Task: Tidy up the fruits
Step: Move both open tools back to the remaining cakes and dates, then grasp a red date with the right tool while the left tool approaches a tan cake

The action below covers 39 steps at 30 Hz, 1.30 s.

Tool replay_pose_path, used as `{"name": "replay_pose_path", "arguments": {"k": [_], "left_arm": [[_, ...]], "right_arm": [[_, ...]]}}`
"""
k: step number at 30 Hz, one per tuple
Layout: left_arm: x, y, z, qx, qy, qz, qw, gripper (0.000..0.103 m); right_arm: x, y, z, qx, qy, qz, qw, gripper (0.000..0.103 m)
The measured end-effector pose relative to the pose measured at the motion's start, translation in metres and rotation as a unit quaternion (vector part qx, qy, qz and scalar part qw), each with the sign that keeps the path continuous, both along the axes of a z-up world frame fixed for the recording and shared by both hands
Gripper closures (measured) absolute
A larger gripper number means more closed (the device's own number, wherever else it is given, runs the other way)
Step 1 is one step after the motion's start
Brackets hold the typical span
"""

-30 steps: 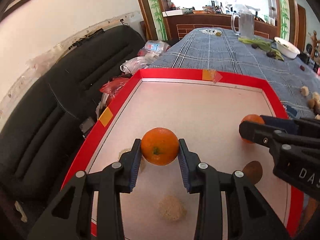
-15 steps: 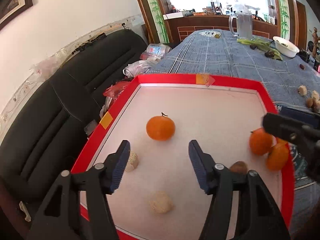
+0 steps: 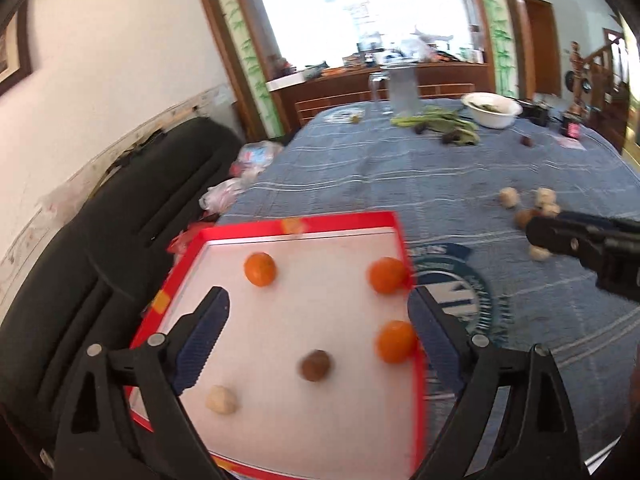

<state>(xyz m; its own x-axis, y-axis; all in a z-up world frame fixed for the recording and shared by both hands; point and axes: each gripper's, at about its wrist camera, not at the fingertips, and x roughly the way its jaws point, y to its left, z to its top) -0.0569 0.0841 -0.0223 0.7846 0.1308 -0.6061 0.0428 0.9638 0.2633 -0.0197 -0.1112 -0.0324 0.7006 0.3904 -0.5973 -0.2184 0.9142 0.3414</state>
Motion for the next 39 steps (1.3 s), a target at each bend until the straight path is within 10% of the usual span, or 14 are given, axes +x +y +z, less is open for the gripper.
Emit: {"name": "replay_pose_path", "arguments": {"k": [14, 28, 39], "left_arm": [[-0.005, -0.057, -0.019, -0.006, 0.057, -0.082, 0.9950, 0.012], [0.022, -0.084, -0.032, -0.017, 0.103, -0.126, 0.9865, 0.012], [0.045, -0.108, -0.038, -0.022, 0.129, -0.142, 0.9811, 0.012]], "right_arm": [[-0.006, -0.122, -0.029, -0.034, 0.056, -0.073, 0.995, 0.052], [0.058, -0.055, -0.060, -0.168, 0.083, 0.036, 0.981, 0.071], [0.064, -0.059, -0.065, -0.133, 0.062, 0.064, 0.987, 0.088]]}}
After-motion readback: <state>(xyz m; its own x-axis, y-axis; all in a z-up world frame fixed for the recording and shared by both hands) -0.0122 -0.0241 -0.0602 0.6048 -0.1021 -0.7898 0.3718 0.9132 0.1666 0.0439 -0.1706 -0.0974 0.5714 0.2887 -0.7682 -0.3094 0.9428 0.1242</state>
